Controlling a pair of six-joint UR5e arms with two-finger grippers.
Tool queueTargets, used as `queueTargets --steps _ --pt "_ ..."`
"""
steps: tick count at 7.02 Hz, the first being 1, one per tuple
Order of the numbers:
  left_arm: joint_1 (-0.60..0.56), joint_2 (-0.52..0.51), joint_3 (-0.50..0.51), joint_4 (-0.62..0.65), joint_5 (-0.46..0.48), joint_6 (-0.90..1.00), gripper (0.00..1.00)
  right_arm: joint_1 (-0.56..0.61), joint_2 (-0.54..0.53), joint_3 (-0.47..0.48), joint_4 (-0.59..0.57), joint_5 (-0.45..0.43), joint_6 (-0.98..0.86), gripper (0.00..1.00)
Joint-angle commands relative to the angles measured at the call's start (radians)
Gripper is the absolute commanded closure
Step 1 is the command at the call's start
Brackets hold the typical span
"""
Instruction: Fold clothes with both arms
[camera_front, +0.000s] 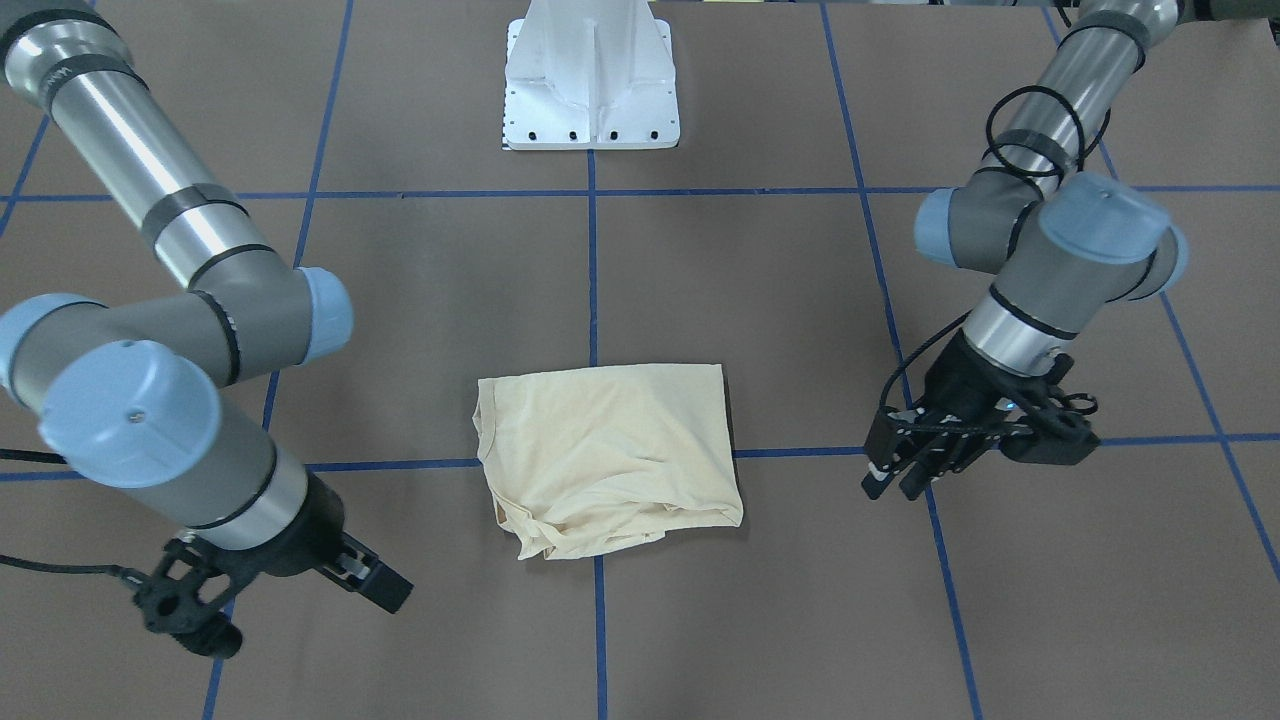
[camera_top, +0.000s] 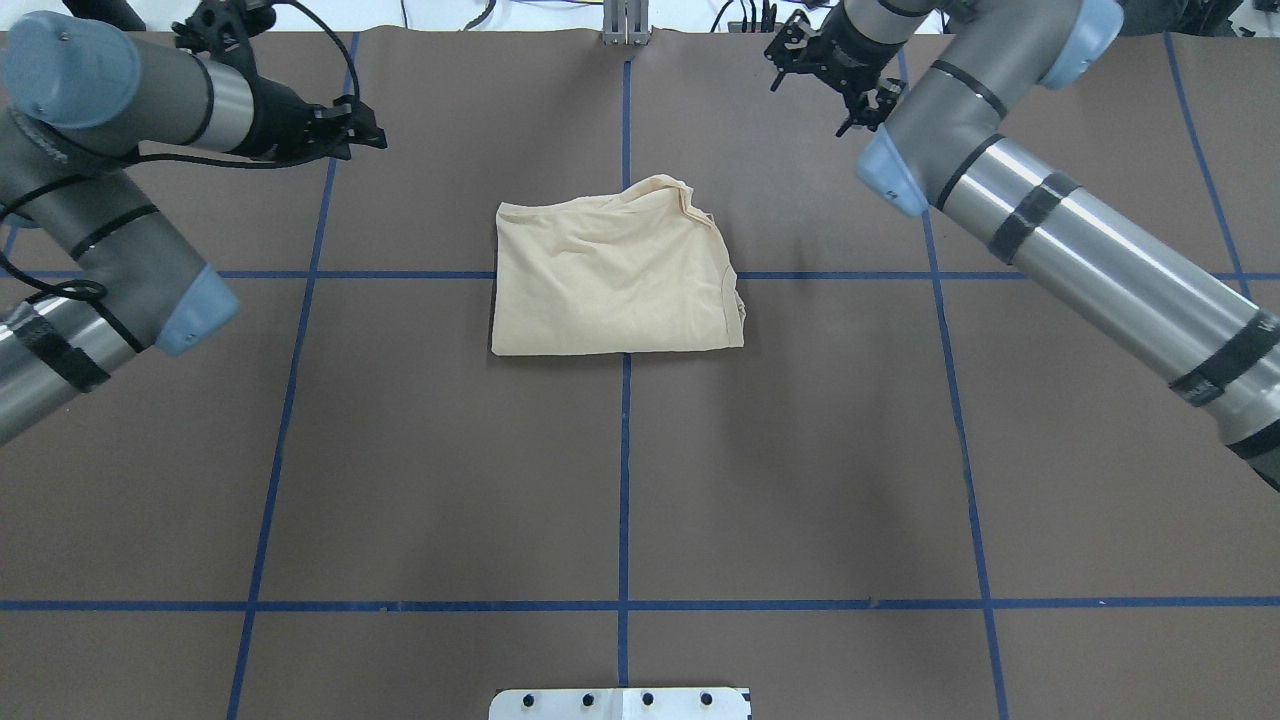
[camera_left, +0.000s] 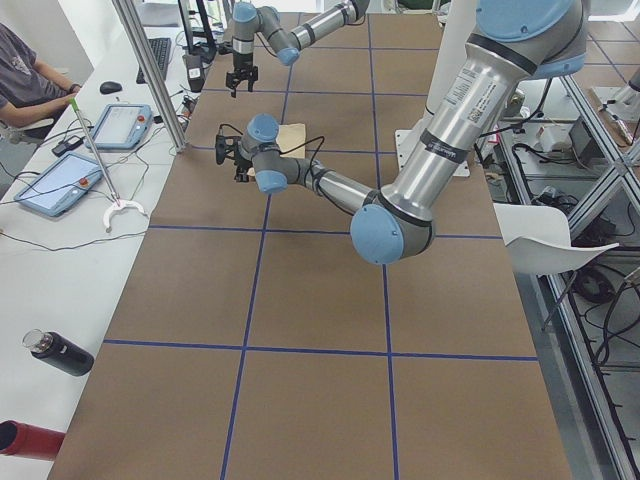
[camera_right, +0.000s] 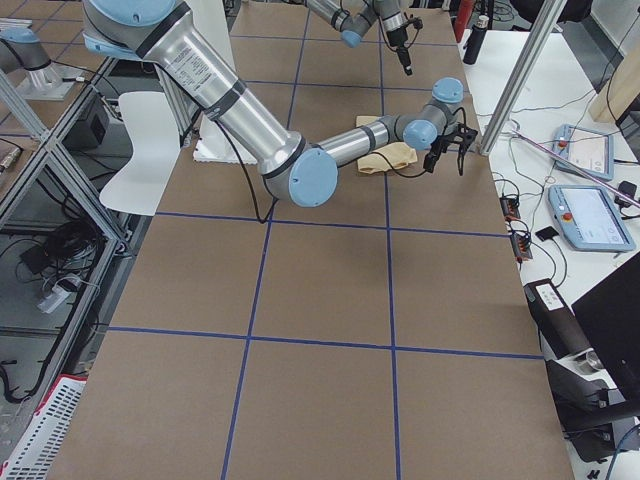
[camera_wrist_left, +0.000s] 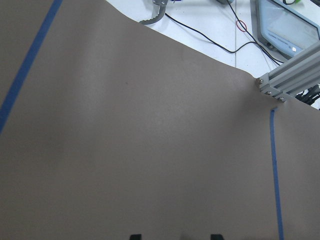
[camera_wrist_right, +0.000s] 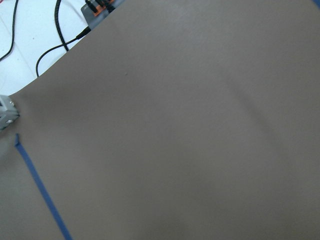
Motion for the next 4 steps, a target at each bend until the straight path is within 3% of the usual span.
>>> queueTargets --steps 1,2,4 --pt "-0.138 0.133 -0.05 0.001 -0.104 0.329 0.45 0.173 -0.198 0.148 -0.132 0.121 -0.444 0.0" --pt "-0.231 0.182 -0.045 0.018 -0.182 0.499 0.46 0.282 -0.268 0.144 -0.163 0.178 -0.669 0.0" --pt "-0.453 0.23 -0.053 0.172 -0.376 0.831 0.46 0.454 -0.391 0.15 -0.268 0.178 -1.097 0.0"
